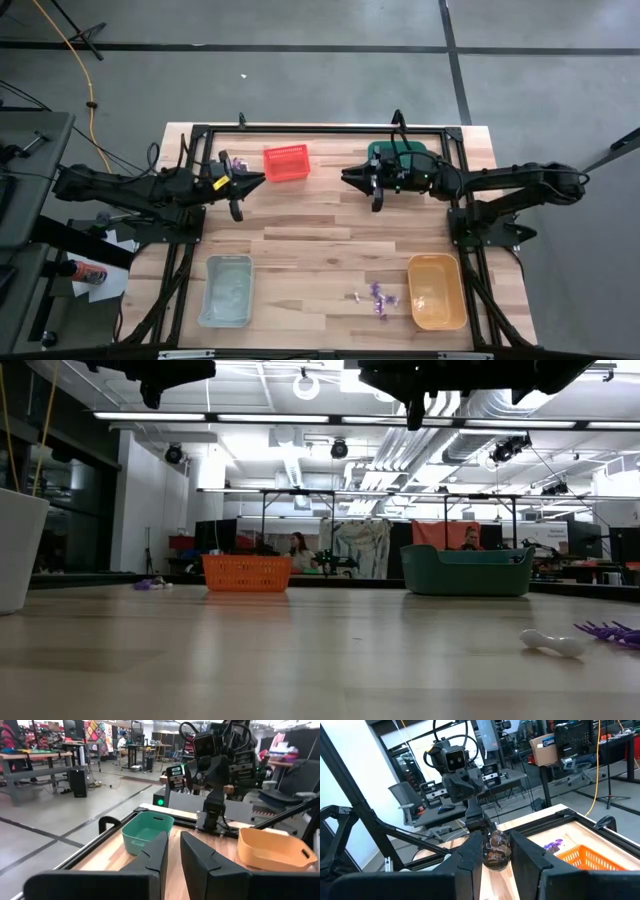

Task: Sort Halloween decoration
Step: Put the black skull toy into the green bin

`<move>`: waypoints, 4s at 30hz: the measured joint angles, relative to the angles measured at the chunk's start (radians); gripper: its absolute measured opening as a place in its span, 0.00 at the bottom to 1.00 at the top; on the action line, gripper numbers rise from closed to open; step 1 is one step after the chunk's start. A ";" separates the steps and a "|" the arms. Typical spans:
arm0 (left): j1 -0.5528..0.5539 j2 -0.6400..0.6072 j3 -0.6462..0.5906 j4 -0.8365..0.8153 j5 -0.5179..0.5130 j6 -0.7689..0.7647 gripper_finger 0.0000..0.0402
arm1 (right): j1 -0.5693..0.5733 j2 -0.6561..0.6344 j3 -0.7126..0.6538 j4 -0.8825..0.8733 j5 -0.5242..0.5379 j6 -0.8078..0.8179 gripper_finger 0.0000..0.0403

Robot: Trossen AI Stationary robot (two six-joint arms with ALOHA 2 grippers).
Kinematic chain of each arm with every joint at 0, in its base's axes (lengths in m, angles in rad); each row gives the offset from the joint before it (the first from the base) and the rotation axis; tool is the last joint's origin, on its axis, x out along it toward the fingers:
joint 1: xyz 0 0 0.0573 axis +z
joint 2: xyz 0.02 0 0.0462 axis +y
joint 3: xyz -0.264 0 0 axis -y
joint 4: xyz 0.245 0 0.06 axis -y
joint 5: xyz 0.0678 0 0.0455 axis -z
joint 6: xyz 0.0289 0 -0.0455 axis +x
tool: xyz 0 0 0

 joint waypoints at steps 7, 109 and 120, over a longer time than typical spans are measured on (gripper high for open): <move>0.000 0.000 0.000 0.000 0.001 -0.063 0.10 | -0.040 0.001 0.052 -0.096 0.077 -0.029 0.19; 0.000 0.000 0.000 0.010 -0.052 -0.092 0.10 | -0.550 0.096 0.221 -1.107 0.171 0.315 0.59; 0.000 0.000 0.000 0.010 -0.053 -0.092 0.10 | -0.273 -0.264 0.223 -0.820 -0.083 0.053 0.58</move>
